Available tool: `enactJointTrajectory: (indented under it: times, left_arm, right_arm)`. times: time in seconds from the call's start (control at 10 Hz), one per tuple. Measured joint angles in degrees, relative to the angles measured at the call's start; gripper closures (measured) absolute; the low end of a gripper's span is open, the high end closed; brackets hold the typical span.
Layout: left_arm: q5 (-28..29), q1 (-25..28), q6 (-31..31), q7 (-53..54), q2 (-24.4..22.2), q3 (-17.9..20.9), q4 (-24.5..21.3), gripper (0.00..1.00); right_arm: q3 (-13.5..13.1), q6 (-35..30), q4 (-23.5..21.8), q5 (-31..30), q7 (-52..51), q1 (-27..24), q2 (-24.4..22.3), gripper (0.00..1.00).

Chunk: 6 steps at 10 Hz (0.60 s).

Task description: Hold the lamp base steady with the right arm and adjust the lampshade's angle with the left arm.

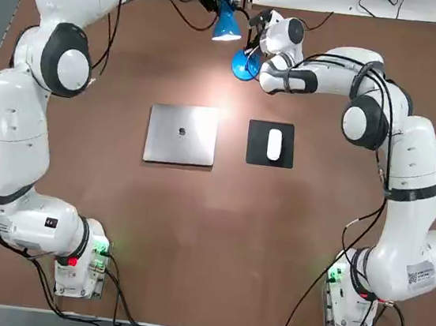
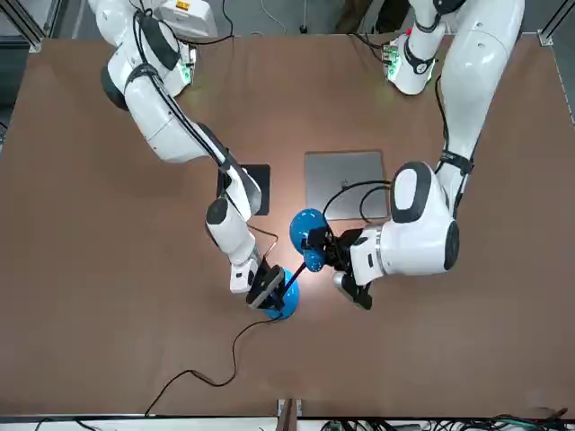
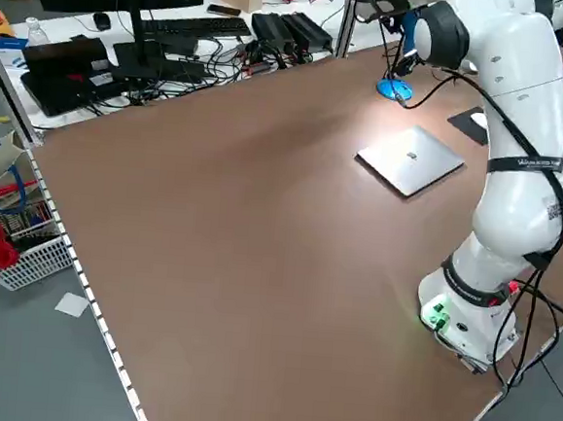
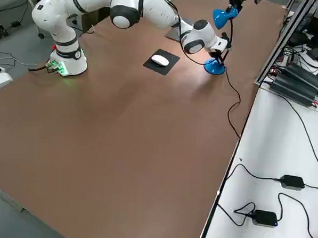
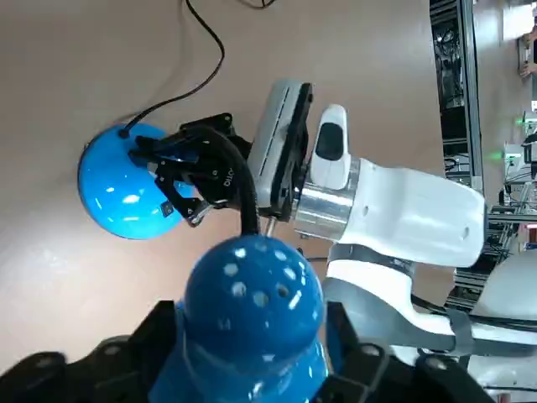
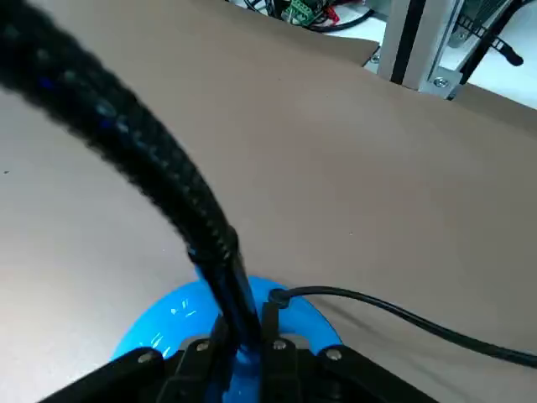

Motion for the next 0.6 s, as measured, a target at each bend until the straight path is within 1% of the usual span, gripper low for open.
enactJointTrajectory:
  times: [0.1,0.2,0.3,0.4,0.5,0.6]
  left_arm:
    - [0.0,0.5,-0.8,-0.1,-1.0,0.0,0.0,0.0]
    - [0.0,1.1,-2.1,-0.1,-1.7,0.0,0.0,0.0]
    - [1.2,1.4,-3.2,0.1,-2.3,0.0,0.2,0.0]
    - [4.0,1.7,-4.1,0.2,-3.9,-0.1,0.6,0.0]
    - [7.0,2.6,-6.7,-0.1,-6.9,-0.1,1.1,0.0]
    - [10.6,4.4,-11.6,-0.7,-10.9,0.0,1.3,0.0]
  right_arm:
    - [0.0,0.0,0.0,0.0,0.0,0.0,0.0,0.84]
    - [0.0,0.0,0.0,0.0,0.0,0.0,0.0,0.84]
    - [0.0,0.0,0.0,0.0,0.0,0.0,0.0,0.84]
    - [0.0,0.0,0.0,0.0,0.0,0.0,0.0,0.83]
    - [0.0,0.0,0.0,0.0,0.0,0.0,0.0,0.83]
    - [-0.1,0.0,0.0,0.0,0.0,0.0,0.0,0.81]
